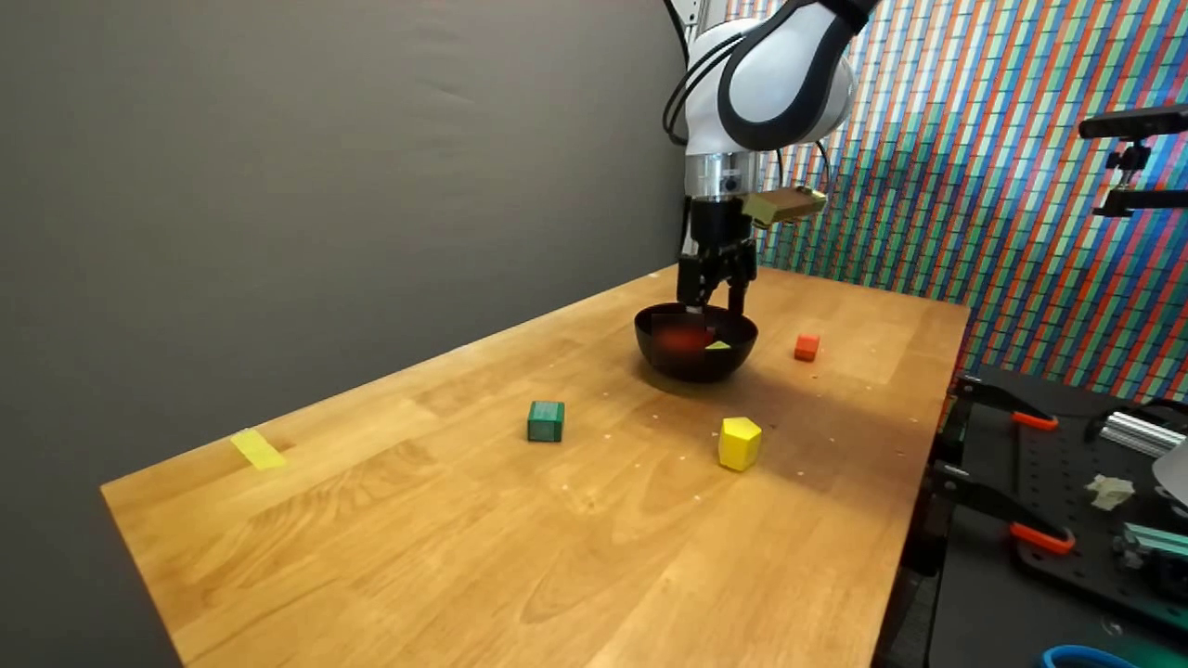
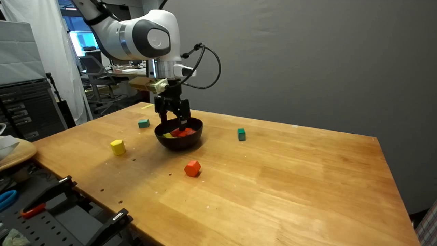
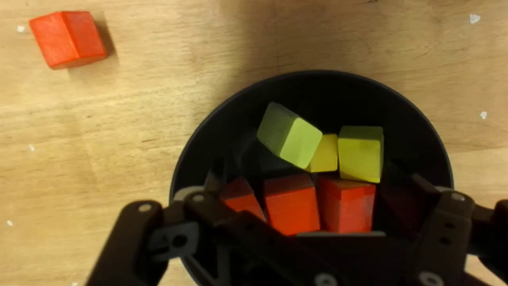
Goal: Remove the blocks from the bowl and put them on the table
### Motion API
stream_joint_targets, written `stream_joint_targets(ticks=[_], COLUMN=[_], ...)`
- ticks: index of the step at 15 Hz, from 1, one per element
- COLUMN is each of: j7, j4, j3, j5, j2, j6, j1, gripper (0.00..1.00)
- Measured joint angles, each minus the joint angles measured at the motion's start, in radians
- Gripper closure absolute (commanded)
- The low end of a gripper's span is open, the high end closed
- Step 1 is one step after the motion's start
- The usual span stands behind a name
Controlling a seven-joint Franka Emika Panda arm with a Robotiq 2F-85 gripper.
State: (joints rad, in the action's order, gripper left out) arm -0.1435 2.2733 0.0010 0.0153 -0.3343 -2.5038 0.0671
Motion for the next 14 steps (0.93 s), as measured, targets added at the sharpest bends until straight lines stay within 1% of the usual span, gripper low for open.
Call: stream_joint_targets(ticks=[7,11,12,13,14], j7=[0.056,0.063,0.064,0.064,0.065], j4=[-0.005,-0.038,-0.047,-0.055,-0.062], j3=[0.017,0.019,0.02,0.02,0.02], j5=[-0.044,-0.044,-0.044,-0.044,-0.044], j2=[-0.063,-0.103,-0.112,-0.121,-0.129], j6=[-0.002,-0.014,-0.014,-0.014,-0.014], j1=[-0.013,-0.014,-0.014,-0.014,-0.014], gripper=[0.0,0.0,0.12,0.26,0.32])
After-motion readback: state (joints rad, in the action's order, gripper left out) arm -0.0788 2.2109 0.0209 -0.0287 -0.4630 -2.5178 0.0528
